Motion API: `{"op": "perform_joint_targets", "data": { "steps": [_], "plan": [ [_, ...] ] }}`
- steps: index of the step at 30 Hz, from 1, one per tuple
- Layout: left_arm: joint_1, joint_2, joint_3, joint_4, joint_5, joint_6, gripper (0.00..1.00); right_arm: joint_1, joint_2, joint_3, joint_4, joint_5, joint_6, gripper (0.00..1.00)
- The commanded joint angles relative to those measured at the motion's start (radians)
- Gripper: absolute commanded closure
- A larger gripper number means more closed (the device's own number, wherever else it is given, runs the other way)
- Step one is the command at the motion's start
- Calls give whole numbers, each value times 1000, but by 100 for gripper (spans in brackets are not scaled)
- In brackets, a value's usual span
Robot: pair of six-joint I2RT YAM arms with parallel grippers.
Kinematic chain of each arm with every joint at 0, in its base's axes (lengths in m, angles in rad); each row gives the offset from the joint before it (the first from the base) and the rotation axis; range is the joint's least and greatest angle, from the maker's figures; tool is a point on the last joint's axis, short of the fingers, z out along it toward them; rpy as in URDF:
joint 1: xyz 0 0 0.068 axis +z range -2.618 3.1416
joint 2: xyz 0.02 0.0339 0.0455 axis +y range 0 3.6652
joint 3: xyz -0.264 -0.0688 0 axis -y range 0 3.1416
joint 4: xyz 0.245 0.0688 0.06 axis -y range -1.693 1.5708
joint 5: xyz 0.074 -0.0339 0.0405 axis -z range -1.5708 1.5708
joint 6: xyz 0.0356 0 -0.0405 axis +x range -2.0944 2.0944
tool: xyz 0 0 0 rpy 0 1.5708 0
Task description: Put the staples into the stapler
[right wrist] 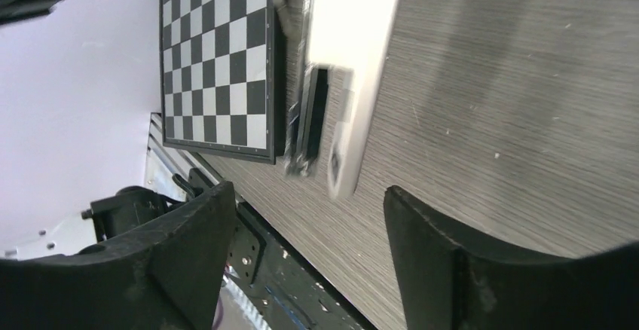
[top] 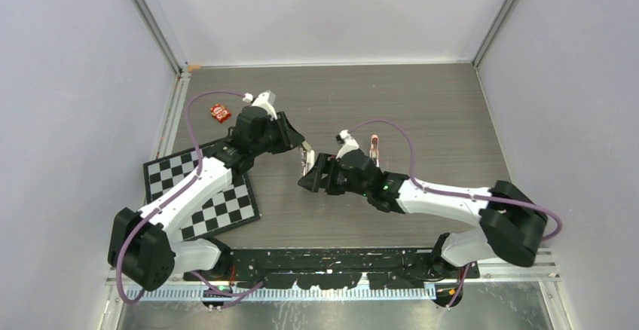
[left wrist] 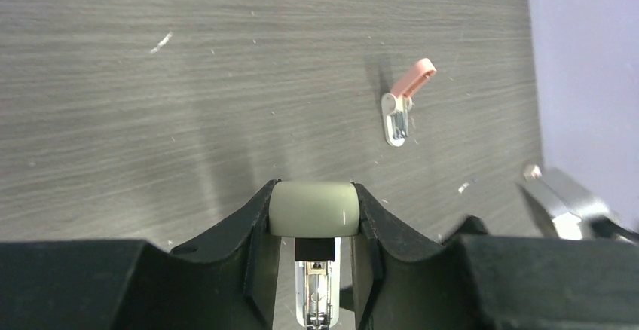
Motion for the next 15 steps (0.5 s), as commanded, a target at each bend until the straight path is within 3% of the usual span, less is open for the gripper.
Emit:
{"op": "perform_joint_targets", "data": {
  "steps": [1,3,4,15],
  "plan": [
    [-66,52,99,21,-185,54,100,4,-164,-45,-51,117,-58,16],
    [-88,81,116,26,-227,46,100,3,-248,-72,-118,164,-66,2],
    [-99,95,120,33,-250,41,100,5,-288,-80,-152,190,-72,1],
    [-212,316,279,-16,-546,57,100,4,-588,-36,-618,469,-111,0]
  ]
}}
